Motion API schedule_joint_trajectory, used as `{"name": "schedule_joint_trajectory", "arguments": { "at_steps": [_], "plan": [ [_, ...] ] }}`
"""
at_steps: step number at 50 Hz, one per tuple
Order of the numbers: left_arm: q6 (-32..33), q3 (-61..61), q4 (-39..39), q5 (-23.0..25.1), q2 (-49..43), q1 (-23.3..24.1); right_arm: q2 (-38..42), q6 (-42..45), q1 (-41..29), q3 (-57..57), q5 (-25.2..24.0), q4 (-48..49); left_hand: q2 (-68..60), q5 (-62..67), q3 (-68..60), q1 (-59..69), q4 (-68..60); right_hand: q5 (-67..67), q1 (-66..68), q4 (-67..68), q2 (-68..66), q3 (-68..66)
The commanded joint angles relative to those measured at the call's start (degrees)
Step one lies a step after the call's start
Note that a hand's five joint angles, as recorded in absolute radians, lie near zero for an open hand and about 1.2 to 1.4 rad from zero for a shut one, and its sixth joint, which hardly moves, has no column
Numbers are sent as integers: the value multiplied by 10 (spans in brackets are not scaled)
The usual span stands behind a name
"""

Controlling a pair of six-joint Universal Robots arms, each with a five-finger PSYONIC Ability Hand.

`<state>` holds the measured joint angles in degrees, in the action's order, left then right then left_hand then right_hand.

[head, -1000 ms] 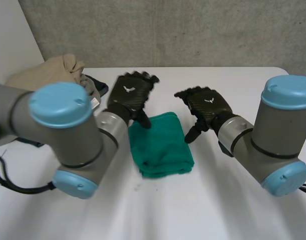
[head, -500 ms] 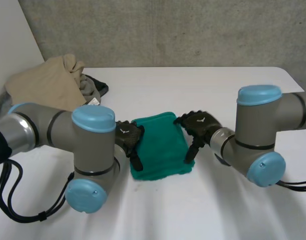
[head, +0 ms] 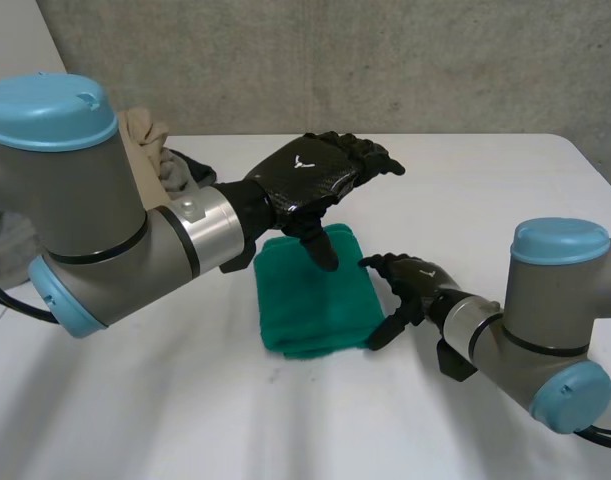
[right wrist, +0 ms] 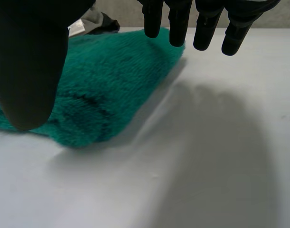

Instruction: Fold the laundry.

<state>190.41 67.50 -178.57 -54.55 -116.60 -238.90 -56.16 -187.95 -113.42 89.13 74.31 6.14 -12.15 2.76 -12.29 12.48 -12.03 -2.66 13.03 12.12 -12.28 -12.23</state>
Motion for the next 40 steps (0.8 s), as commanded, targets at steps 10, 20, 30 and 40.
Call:
{"name": "schedule_joint_trajectory", "arguments": {
  "at_steps": [10,20,30,40],
  "plan": [
    [0,6,2,-24,-5,5,65,-47,-23,-51,-9,56,9,-15,11,-13,8,-432,429,438,-436,-437],
    [0,6,2,-24,-5,2,70,-53,-23,-120,6,61,8,-14,9,-11,6,-673,670,679,-677,-678],
    [0,4,1,-25,0,0,183,-52,124,-339,88,46,9,-15,11,-13,8,-673,670,679,-677,-678],
    [0,2,1,-33,0,5,351,-26,234,-638,120,-70,9,-15,11,-13,8,-673,670,679,-677,-678]
  ]
}}
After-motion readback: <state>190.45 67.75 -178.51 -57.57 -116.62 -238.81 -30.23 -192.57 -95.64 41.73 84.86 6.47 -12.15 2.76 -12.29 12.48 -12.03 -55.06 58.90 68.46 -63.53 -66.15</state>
